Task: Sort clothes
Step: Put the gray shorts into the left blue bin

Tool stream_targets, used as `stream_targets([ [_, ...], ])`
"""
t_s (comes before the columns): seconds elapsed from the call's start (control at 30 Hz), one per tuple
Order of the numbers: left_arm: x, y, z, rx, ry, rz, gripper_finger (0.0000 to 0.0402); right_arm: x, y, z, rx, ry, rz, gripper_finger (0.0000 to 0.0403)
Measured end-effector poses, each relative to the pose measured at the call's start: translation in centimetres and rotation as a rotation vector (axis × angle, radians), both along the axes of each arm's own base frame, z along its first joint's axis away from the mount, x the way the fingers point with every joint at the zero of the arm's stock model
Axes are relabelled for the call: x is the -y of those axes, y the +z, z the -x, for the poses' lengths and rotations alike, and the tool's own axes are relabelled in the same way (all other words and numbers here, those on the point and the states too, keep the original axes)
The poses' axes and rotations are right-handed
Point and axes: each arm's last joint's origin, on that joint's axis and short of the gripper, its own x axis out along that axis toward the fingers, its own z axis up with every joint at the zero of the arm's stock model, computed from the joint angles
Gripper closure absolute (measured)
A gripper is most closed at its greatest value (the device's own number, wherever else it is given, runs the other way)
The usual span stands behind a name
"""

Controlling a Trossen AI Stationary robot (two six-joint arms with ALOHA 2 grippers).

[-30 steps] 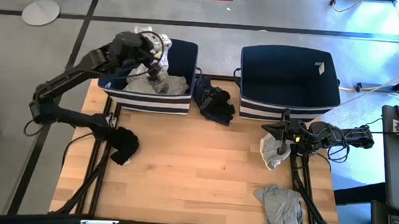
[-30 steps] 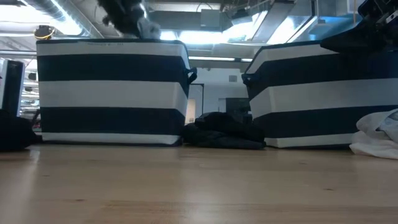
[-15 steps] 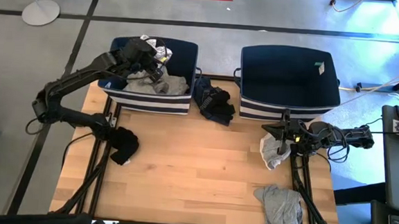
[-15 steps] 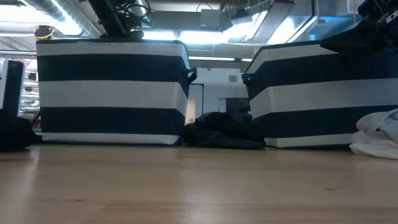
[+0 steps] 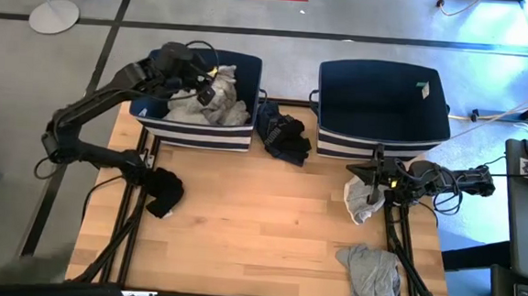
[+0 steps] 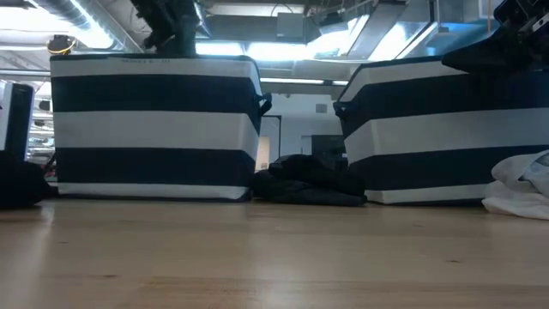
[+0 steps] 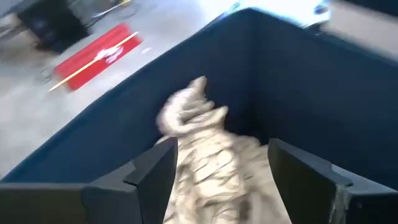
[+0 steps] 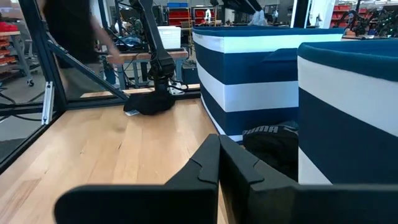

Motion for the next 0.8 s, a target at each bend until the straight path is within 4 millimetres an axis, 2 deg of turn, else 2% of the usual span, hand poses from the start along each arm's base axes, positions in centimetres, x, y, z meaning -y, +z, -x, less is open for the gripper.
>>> stream_targets([
  [0.2,1.8,1.0,-1.5,0.096,-0.221,-0.027,0.0161,0.0,0.7,0.0,0.074,0.000,-0.025,0.0395],
  [0.4,3.5,1.3,-2.8,0.112,-0.323,-0.051,0.0160,0.0,1.2,0.0,0.128,0.001,-0.033,0.0395],
  [0.6,4.4,1.3,-3.3,0.109,-0.367,-0.051,0.0160,-0.2,1.8,-0.2,0.165,0.043,-0.035,0.0395],
  [0.8,4.5,1.3,-3.3,0.111,-0.370,-0.049,0.0160,-0.4,4.1,-1.2,0.027,0.054,-0.007,0.0395],
])
